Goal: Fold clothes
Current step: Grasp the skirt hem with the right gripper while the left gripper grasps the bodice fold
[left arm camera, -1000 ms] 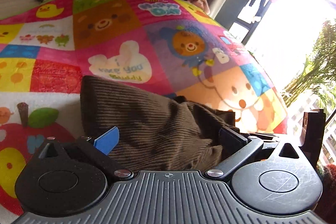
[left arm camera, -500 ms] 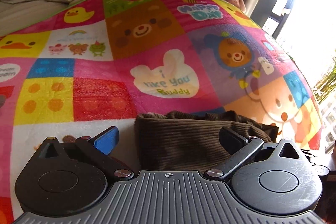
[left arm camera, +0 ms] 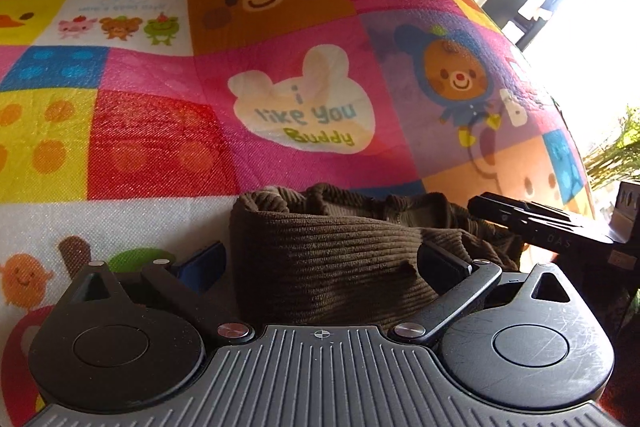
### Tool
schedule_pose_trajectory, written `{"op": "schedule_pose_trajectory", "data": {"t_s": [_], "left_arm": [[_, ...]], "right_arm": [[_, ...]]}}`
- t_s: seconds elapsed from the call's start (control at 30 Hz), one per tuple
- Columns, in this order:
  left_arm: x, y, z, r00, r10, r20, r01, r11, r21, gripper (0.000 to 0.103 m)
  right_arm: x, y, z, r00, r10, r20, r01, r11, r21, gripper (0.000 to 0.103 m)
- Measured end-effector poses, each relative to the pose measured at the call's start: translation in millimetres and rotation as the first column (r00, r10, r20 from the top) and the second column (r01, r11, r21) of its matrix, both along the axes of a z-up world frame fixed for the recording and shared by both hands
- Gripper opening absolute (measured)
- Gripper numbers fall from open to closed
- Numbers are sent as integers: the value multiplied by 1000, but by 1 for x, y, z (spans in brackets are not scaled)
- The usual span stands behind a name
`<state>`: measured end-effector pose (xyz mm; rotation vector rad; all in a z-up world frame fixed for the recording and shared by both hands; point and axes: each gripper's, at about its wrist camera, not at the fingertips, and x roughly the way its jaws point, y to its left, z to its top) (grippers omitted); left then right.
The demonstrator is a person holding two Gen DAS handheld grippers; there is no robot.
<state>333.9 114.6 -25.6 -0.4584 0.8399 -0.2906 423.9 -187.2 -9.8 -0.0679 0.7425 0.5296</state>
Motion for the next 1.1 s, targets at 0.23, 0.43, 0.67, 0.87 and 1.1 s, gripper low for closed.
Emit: {"op": "schedule_pose_trajectory", "data": {"t_s": [0.23, 0.43, 0.67, 0.87, 1.1], "left_arm": [[-8, -13, 7, 995, -71, 70, 63, 992, 105, 39], [-43, -10, 39, 981, -105, 162, 83, 987, 138, 12], [-150, -8, 86, 941, -161, 298, 134, 985, 109, 12], [-223, 4, 75, 951, -141, 274, 126, 989, 74, 55], [-296, 24, 52, 974, -87, 209, 80, 996, 41, 87]], "right_arm": [[0, 14, -22, 996, 80, -34, -82, 994, -71, 30], [-76, -8, 17, 991, 133, 31, -133, 991, -28, 9], [-176, -40, 73, 975, 183, 130, -191, 980, 56, 9], [-267, -64, 47, 968, 230, 103, -228, 973, -27, 10], [-332, -94, 9, 975, 222, 27, -222, 975, -30, 20]]}}
